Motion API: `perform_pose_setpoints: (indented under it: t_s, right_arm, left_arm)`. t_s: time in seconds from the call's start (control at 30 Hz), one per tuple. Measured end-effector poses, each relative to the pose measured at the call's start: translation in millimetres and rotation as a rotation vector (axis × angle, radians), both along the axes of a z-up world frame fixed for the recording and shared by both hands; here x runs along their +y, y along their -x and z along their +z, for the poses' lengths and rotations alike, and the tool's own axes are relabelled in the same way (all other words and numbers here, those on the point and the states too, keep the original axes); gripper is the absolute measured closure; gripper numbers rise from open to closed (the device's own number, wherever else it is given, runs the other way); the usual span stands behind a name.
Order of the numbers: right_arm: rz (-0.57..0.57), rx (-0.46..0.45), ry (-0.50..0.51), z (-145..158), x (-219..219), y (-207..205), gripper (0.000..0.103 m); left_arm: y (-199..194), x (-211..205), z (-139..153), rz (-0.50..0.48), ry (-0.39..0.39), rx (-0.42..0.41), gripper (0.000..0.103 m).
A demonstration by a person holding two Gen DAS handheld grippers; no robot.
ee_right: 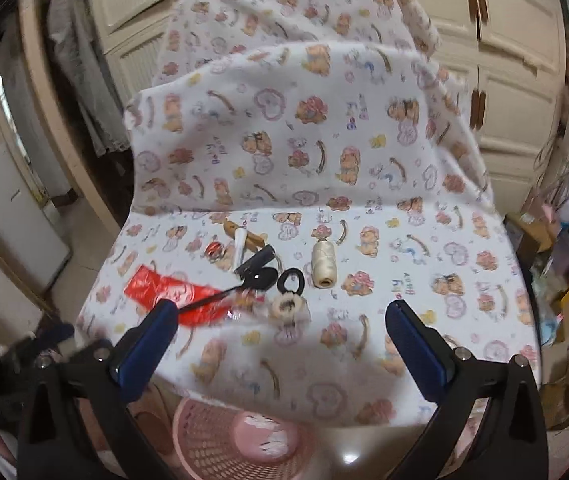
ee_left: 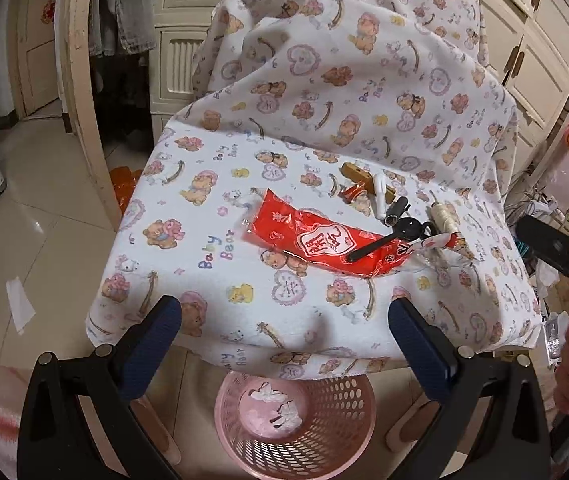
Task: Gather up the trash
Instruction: 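Grasp the red snack wrapper with the right tool while the left tool grasps the black spoon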
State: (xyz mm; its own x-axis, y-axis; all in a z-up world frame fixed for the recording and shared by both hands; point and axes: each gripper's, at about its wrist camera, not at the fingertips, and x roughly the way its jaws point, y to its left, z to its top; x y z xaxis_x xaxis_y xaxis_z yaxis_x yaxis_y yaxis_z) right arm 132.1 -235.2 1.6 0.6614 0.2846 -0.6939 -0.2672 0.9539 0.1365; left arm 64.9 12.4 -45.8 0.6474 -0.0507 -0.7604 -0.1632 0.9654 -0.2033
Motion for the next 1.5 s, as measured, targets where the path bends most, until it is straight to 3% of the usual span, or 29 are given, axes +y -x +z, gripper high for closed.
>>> perform_pose_setpoints:
  t_s: [0.2,0.37,0.43,0.5,0.57,0.63,0.7,0.83,1.07,1.2,1.27,1.33,1.4,1.5]
  right_arm:
    - [-0.071,0.083,-0.083,-35,-1,-29,0.000]
    - [-0.118,0.216,-0.147,-66,5,-54,0.000]
    - [-0.112,0.238,-0.151,-72,8,-57,0.000]
    - [-0.104,0.196,-0.120,-70,12,-56,0.003]
    - [-0.066,0.193,-0.108,-69,15,-56,0.025]
    - [-0.035,0.212,-0.128,-69,15,-58,0.058]
    - [-0.017,0.222,-0.144,-69,14,-57,0.076]
    - [0.029,0.214,-0.112,-66,16,-51,0.091]
    - [0.181,0.208,-0.065,-56,24,-29,0.092]
    - [0.232,0.245,-0.025,-62,28,-20,0.092]
    - [0.225,0.259,-0.019,-63,25,-17,0.092]
    - [0.220,0.265,-0.020,-61,20,-15,0.092]
    - [0.212,0.261,-0.018,-59,12,-11,0.092]
    - [0.207,0.262,-0.003,-61,6,-12,0.092]
  left_arm:
    - [-8,-3,-4,0.012,-0.005,0.010,0.001]
    - [-12,-7,-3,0.014,-0.023,0.001,0.001]
    - [-13,-7,-3,0.014,-0.030,0.001,0.001]
    - [-13,-7,-2,0.013,-0.023,-0.001,0.001]
    - [-12,-6,-1,0.010,-0.012,-0.004,0.001]
    - [-12,-6,0,0.009,-0.011,-0.008,0.001]
    - [-11,-6,2,0.010,-0.013,-0.015,0.001]
    - [-10,-4,6,0.017,-0.011,-0.028,0.001]
    - [-5,2,10,0.042,-0.012,-0.051,0.001]
    - [-2,-3,15,0.009,-0.034,-0.064,0.004]
    - [-2,-9,16,-0.019,-0.058,-0.057,0.010]
    - [-10,-13,14,-0.074,-0.019,-0.019,0.027]
    - [-25,-19,13,-0.138,0.005,0.036,0.038]
    - [-43,-47,22,-0.222,-0.156,0.034,0.041]
